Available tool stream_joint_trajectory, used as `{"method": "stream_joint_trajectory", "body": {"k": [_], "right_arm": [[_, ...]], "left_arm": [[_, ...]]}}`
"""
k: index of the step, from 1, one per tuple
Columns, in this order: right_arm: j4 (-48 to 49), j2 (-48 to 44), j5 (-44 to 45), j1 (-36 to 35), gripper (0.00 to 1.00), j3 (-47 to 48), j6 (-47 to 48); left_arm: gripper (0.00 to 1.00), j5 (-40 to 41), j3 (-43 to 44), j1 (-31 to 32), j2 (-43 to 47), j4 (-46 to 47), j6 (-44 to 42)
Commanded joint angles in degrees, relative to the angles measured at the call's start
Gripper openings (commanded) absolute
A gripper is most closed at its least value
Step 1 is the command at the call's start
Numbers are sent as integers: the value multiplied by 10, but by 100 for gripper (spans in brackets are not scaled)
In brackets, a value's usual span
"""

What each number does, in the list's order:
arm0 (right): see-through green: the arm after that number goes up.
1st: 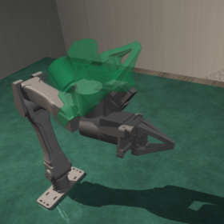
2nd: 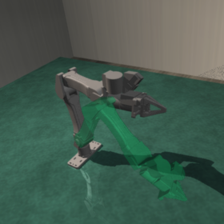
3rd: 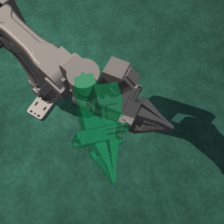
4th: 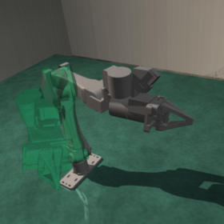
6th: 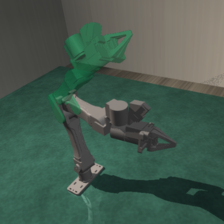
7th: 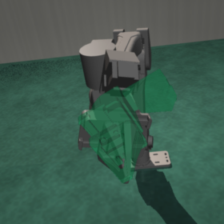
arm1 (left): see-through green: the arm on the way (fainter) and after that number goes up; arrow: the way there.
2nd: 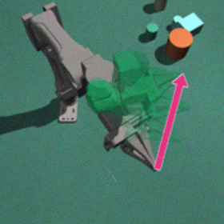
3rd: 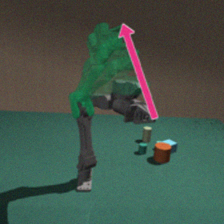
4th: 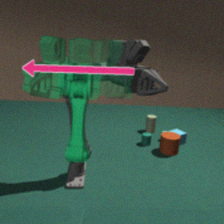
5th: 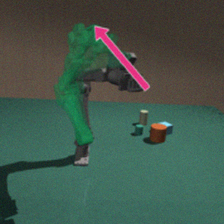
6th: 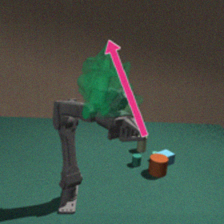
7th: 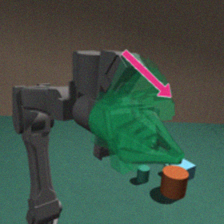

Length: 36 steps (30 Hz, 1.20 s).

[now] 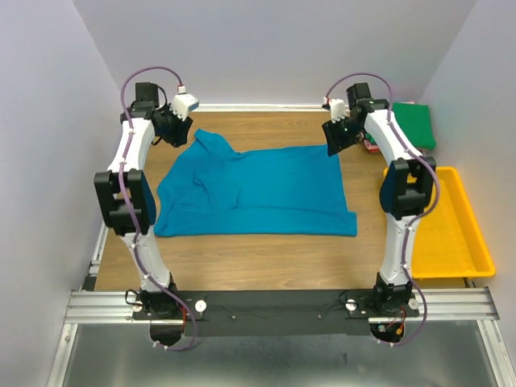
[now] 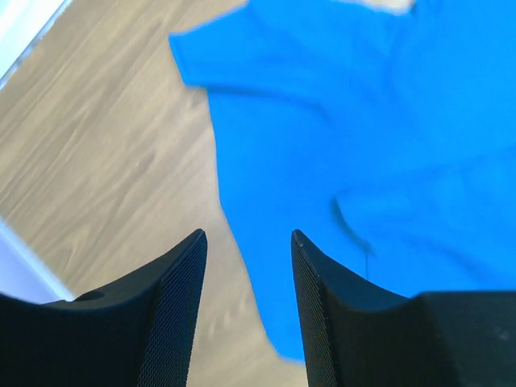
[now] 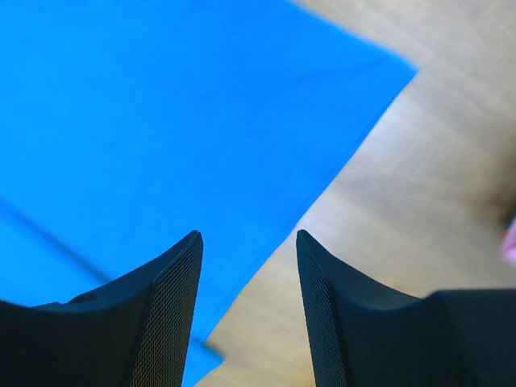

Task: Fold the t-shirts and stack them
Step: Grap the side of the flattened tshirt furthest away from the robot with both arms

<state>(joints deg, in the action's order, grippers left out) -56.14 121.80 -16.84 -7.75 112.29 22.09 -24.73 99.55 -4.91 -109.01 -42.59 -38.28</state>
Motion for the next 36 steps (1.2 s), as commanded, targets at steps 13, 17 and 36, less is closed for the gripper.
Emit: {"method": "stream_joint_trajectory", "body": {"k": [13,17,36], "right_arm": [[90,250,67,14,66,260,-25],[103,263,59,17,67,255,-19],[113,277,-5,23,35,195,-2]], "left_arm": [[59,-51,294,-3,-300,42,210],[59,-55,325,-3,-340,43,229],[57,-30,261,-3,-320,37,218]]}}
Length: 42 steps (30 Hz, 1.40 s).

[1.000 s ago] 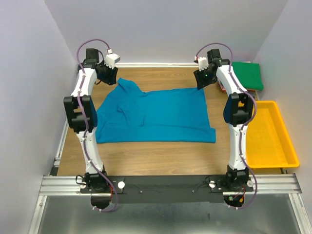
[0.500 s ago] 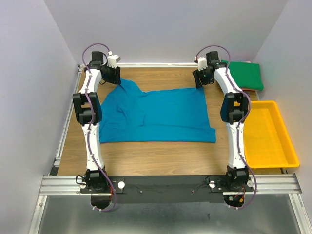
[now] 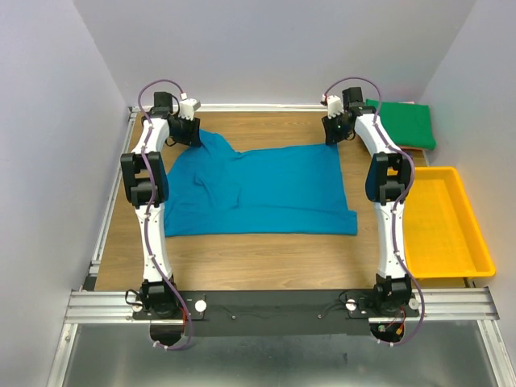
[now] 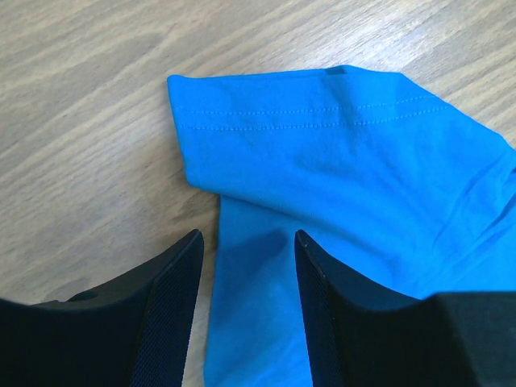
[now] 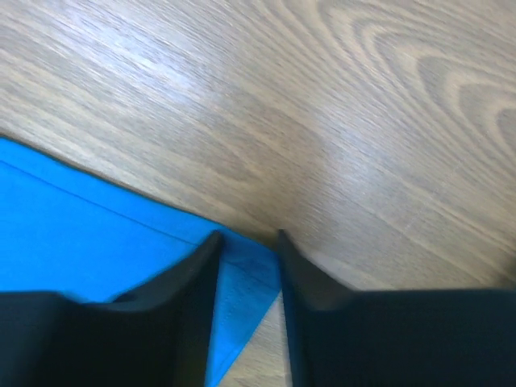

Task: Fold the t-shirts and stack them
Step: Grap the side of the flattened tshirt furthest away from the robot with both arms

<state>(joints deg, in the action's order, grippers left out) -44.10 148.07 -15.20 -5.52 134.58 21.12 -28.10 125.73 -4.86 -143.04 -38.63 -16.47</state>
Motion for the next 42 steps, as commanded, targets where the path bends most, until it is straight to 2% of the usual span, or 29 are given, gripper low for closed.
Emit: {"method": "stream_joint_trajectory", "body": {"k": [1,2,3,5,10,13,17,21,24,27,28,42], "right_arm": [[-7,14,-20,1,28,-28,8],[-7,14,-22,2,28,-29,8],[-7,14,-21,2,20,-29,9],[-7,14,-24,2,13,-30,10],[-8,15,-26,2,6,-32,14],[-8,11,-27,2,0,-38,16],[-8,6,-30,2,0,-41,16],[-8,-1,-33,2,1,-42,16],[-8,-9,-38,2,1,-45,13],[-8,-23,-40,2,0,-49,13],[-8,-26,-39,2,1,-51,14],[-8,-65,-34,6,0,-54,21]], "left_arm": [[56,6,1,-3,17,-5,0],[55,8,4,-4,14,-7,-1],[55,10,6,-3,8,-10,-1],[53,15,8,-3,3,-12,-1],[51,30,22,-1,-16,-11,1],[44,34,34,-1,-27,-12,2],[35,38,42,3,-36,-11,3],[31,33,61,6,-54,-18,4],[23,30,74,6,-59,-25,3],[9,17,74,6,-51,-23,-1],[1,10,73,5,-45,-22,-8],[0,-39,16,6,59,22,-29]]}}
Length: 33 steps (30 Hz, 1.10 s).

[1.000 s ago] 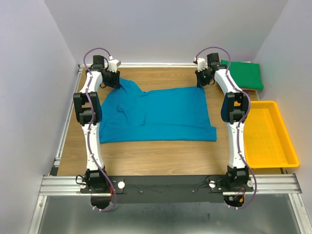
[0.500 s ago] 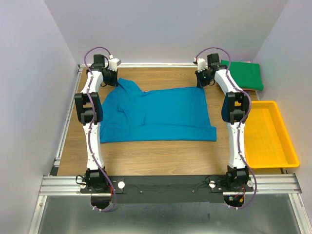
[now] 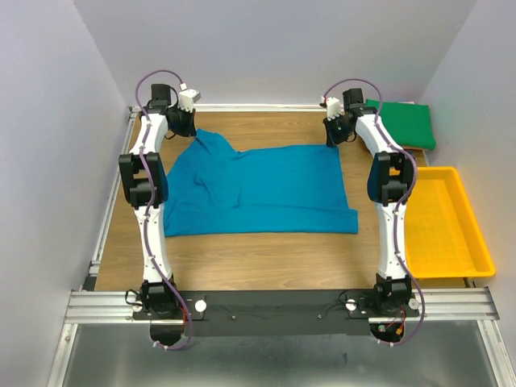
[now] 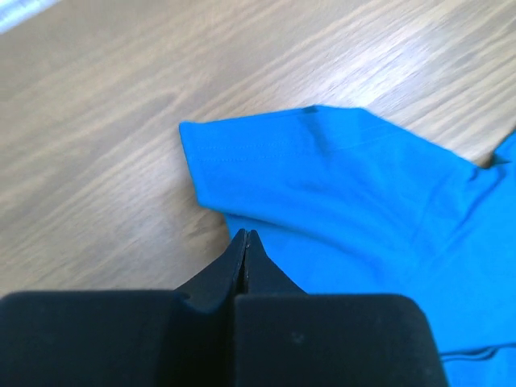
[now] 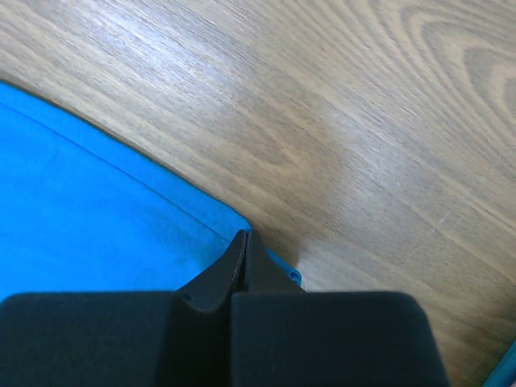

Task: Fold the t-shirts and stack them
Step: Grap the side of the flattened tshirt furthest away from the robot with both arms

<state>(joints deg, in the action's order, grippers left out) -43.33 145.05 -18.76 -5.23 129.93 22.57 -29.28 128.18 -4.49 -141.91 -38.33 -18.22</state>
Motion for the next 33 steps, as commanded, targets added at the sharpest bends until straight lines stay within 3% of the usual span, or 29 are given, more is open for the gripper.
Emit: {"method": "stream_joint_trajectory", "body": {"k": [1,9,10,13,16,33], "right_arm": [[-16,-35,2,3,1,-8,5],[-16,-43,0,3,1,-15,6],[-16,-43,0,3,0,-14,7],[-16,-40,0,3,1,-13,7],[-16,-37,-3,3,1,-13,4],[-16,-21,3,3,1,-8,6]], "left_arm": [[0,-25,-9,2,48,19,-10],[0,-16,-25,2,56,17,-9],[4,9,-18,2,42,2,-6],[32,28,15,2,16,-25,-11],[38,35,-16,4,17,-9,-9],[37,77,13,13,-45,-35,-23]]}}
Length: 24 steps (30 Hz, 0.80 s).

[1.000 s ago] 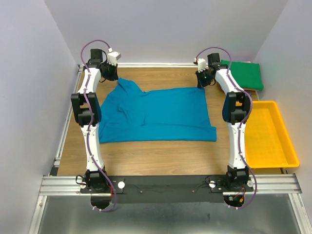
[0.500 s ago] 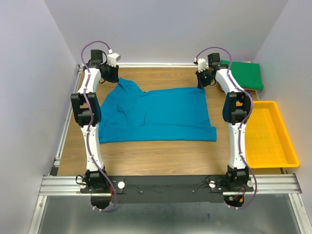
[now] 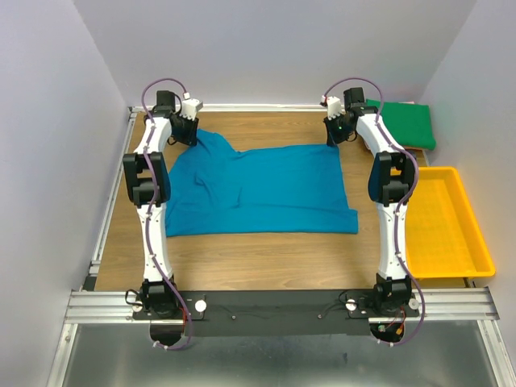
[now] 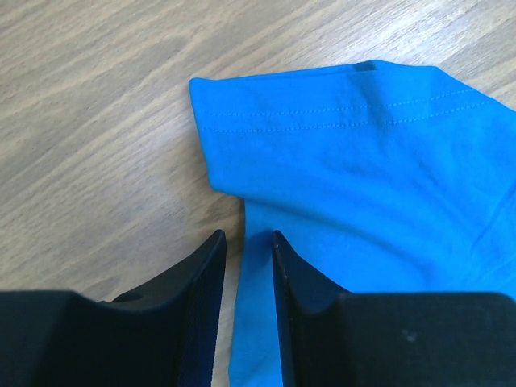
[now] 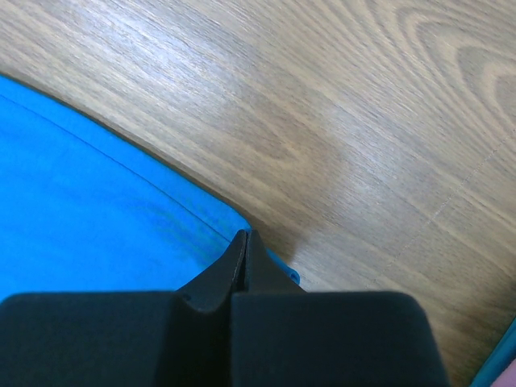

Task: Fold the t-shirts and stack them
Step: Grap the side of the flattened tshirt furthest away from the robot with both arms

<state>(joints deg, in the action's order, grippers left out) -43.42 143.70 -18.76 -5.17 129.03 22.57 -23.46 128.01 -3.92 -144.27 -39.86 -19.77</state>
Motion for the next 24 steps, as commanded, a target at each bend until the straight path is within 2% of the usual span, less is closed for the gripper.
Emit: {"method": "stream_joint_trajectory", "body": {"k": [1,6,9,11,12,15,24], "right_arm": [[-15,-8,2,2,0,0,5],[-15,-6,5,2,1,0,9],[-15,-6,7,2,0,1,10],[-15,-6,7,2,1,3,11],[-15,-6,7,2,1,3,11],[-15,-6,7,2,1,2,9],[-16,-29,11,8,0,-2,15]], "left_arm": [[36,19,15,9,-24,-19,-8],[36,15,20,17,-29,-20,-11],[32,19,20,24,-30,-20,-13],[21,24,22,25,-31,-20,-12],[11,28,23,25,-33,-20,-11],[0,34,24,24,-28,-15,-11],[0,-4,9,11,57,2,-34]]}}
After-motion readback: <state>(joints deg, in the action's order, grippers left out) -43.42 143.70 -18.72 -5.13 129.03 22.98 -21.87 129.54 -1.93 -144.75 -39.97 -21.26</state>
